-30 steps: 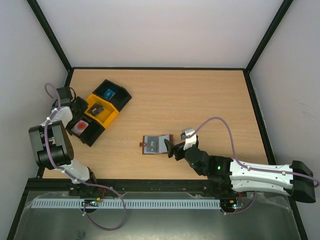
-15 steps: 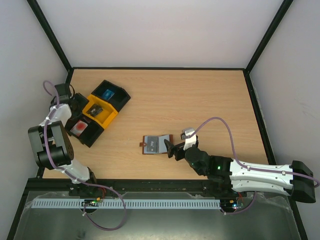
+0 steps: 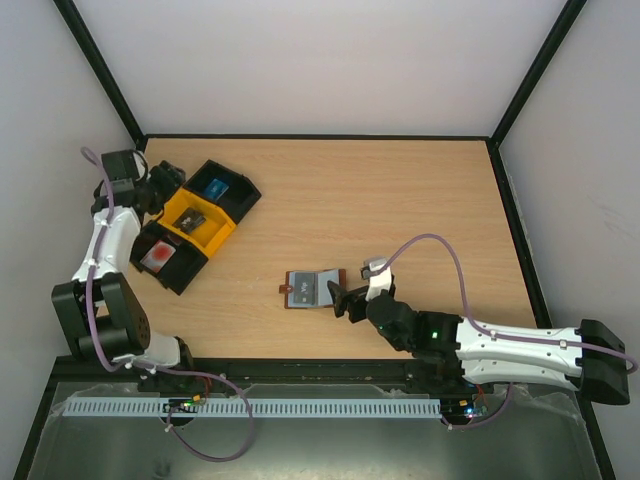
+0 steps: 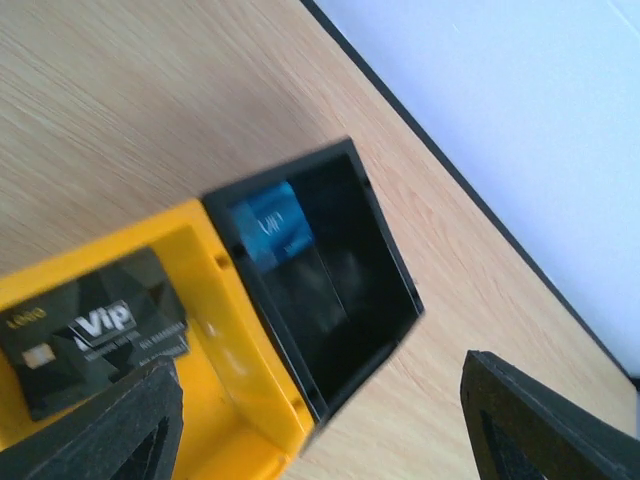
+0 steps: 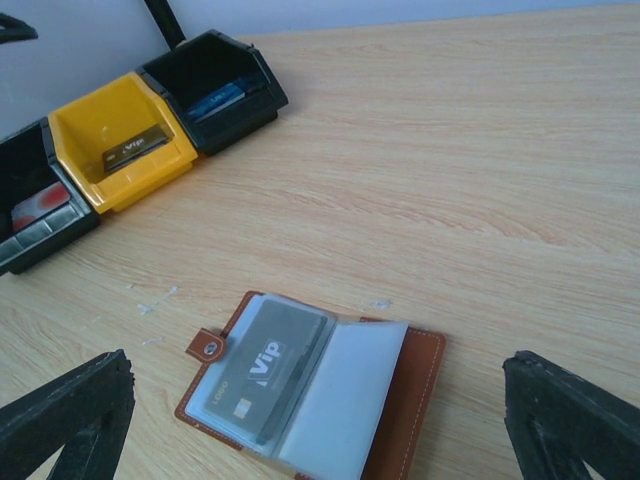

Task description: Take the credit cards out of the card holder

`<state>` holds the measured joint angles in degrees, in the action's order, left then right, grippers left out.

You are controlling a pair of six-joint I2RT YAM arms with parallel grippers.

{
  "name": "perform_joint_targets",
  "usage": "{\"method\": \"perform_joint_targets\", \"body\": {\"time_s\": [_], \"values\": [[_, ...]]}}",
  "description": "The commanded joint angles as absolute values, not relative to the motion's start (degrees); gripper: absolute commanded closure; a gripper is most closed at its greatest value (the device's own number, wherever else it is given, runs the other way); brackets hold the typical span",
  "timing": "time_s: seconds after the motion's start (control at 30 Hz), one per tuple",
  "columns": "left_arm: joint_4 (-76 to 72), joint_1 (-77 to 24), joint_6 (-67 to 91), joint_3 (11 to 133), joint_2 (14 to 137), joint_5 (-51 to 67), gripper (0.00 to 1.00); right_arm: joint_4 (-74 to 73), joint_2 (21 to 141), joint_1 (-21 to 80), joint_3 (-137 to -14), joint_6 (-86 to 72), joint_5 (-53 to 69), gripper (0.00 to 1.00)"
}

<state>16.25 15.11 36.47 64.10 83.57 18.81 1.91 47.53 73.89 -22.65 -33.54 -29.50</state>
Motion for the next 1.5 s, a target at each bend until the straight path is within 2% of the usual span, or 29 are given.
{"method": "perform_joint_targets", "body": {"time_s": [0.0, 0.1, 0.2, 0.37, 0.57, 0.77, 1.1, 1.27, 1.47], "values": [[17.8, 13.2, 35.3, 60.8, 79.7, 26.7, 0.23, 0.3, 49.5, 73.7, -24.3, -36.1, -28.9, 0.02], [17.7, 11.0, 34.2, 57.6, 77.0, 29.3, 0.23, 0.4, 51.7, 73.6, -24.6, -38.9, -28.3, 0.01], [17.8, 8.2, 32.1, 54.3, 74.7, 31.0, 0.25, 0.9, 53.9, 73.6, -24.6, -41.8, -28.0, 0.04], [14.8, 2.6, 32.6, 47.4, 71.1, 35.0, 0.35, 3.5, 58.4, 73.5, -25.0, -44.8, -26.5, 0.11], [12.6, -6.1, 33.3, 41.0, 69.0, 36.3, 0.38, 9.2, 65.2, 73.0, -26.7, -46.1, -24.6, 0.35], [5.9, -11.2, 37.3, 34.4, 67.3, 37.6, 0.43, 10.7, 72.3, 70.0, -31.0, -45.1, -20.6, 0.49], [-6.7, -18.6, 43.6, 26.7, 68.2, 37.2, 0.43, 12.1, 80.7, 63.2, -35.3, -46.8, -9.6, 0.54], [-12.7, -22.2, 46.2, 23.1, 71.1, 36.3, 0.43, 12.5, 83.0, 62.1, -35.3, -48.1, -8.4, 0.58], [-18.2, -25.2, 48.5, 21.8, 75.9, 35.6, 0.51, 15.4, 85.9, 61.1, -34.6, -48.9, -5.8, 0.64]]}}
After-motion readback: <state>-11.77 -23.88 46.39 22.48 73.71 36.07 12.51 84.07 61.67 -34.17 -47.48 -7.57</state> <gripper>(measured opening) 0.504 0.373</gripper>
